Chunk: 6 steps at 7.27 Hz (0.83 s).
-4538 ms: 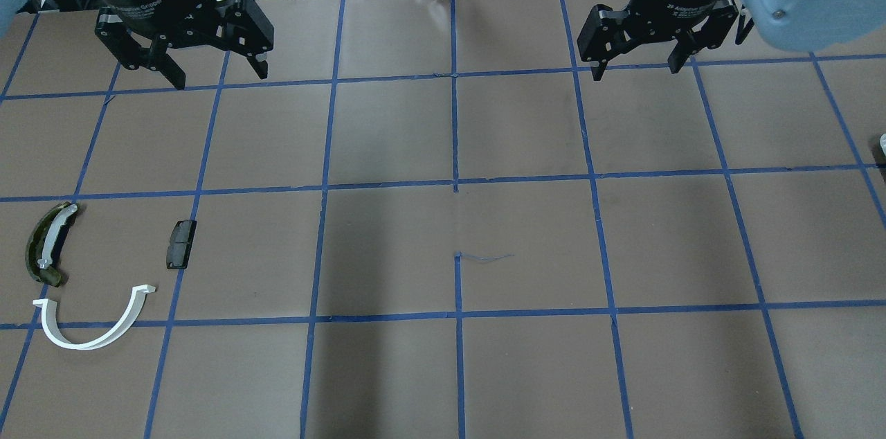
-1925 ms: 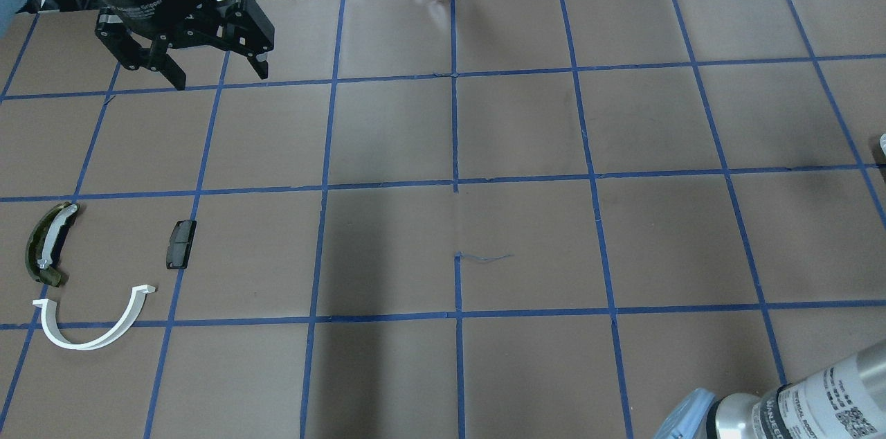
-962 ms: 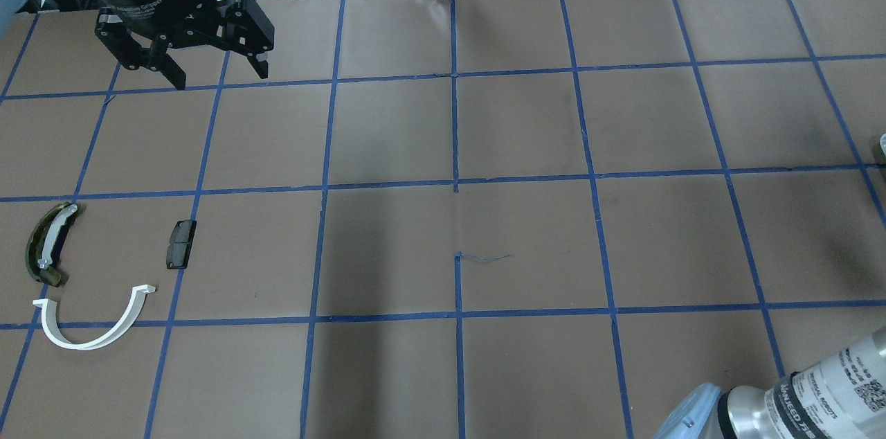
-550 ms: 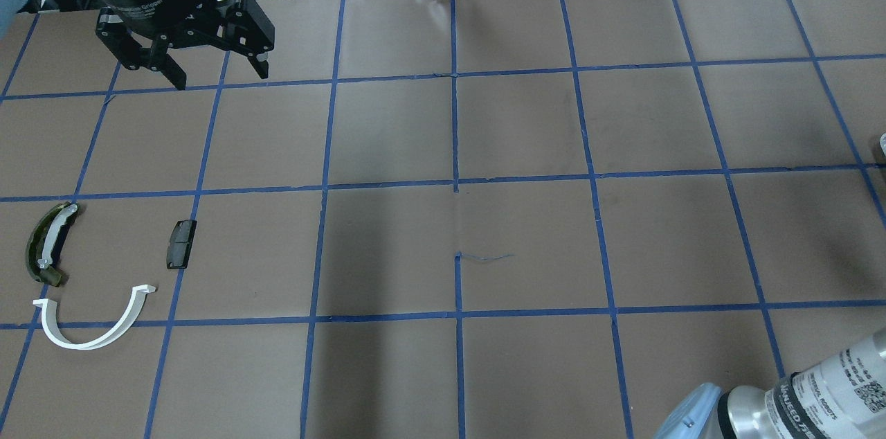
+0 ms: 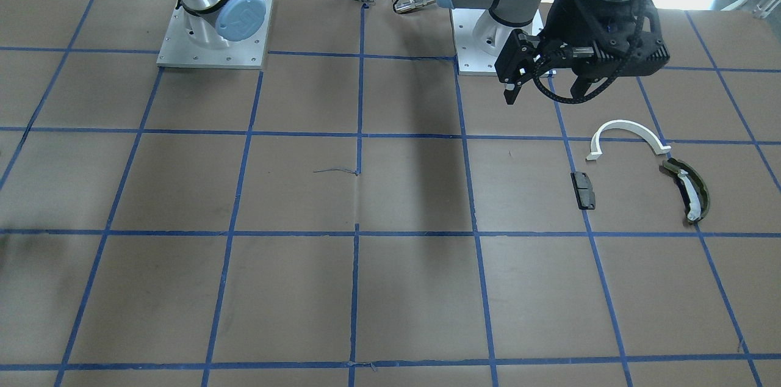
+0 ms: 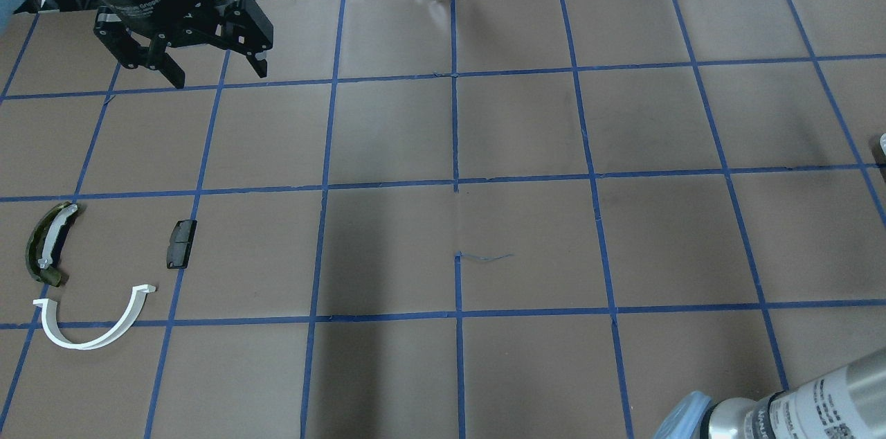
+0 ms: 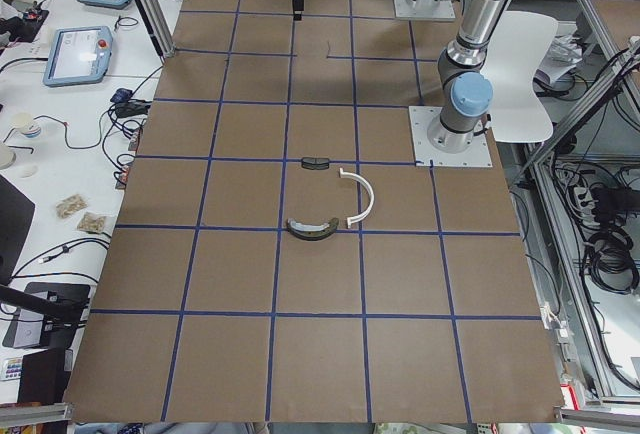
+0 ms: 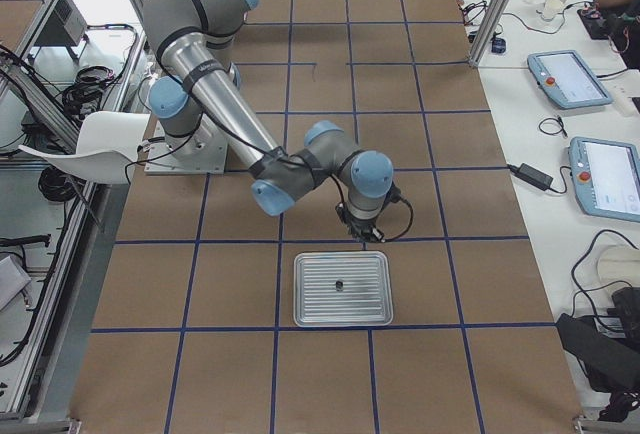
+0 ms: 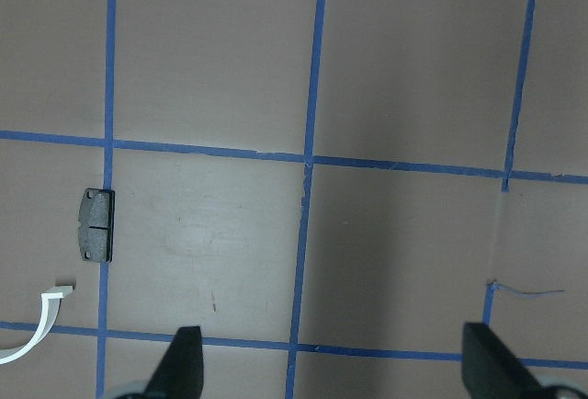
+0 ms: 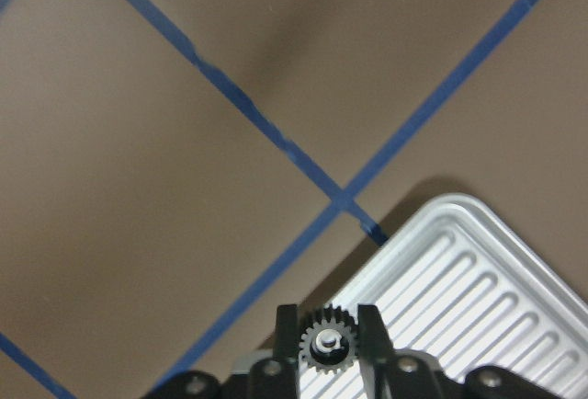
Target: Place bearing gear from tray to pile
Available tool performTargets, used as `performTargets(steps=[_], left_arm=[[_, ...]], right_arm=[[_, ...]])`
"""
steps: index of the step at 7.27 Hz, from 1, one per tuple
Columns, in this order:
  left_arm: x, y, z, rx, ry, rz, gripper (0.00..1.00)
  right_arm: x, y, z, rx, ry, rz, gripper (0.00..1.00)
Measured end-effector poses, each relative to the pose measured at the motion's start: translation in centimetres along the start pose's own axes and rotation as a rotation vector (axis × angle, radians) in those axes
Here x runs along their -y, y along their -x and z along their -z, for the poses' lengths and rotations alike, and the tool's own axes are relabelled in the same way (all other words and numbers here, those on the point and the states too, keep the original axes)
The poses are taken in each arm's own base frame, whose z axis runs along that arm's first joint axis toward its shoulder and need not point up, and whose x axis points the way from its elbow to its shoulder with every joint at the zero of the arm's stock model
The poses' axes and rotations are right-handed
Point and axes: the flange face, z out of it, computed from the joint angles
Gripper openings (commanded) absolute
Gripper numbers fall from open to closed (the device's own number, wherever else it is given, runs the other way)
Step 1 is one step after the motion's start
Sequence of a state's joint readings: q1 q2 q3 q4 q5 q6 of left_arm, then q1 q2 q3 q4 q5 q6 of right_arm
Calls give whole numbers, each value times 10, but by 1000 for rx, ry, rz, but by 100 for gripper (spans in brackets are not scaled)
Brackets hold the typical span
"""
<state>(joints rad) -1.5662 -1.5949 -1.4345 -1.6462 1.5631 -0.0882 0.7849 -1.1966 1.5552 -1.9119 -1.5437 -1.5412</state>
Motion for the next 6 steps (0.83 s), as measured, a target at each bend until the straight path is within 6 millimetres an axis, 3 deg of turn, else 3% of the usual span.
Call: performTargets(steps=[2,3,4,5,6], left_arm=[[0,-1,-3,0,6,3,100],[-1,0,-4,0,9,3,100],[-1,0,-6,1,12,2,100],[-2,0,-6,1,11,2,100],[-2,0,-6,1,8,1,100]], right_arm=[[126,75,42,1,-1,-101,0],[191,122,47,3,1,-159,0],[249,172,34,20,12,-224,0],[299,225,10,25,20,-288,0],[335,275,-17,14,12,-359,0]])
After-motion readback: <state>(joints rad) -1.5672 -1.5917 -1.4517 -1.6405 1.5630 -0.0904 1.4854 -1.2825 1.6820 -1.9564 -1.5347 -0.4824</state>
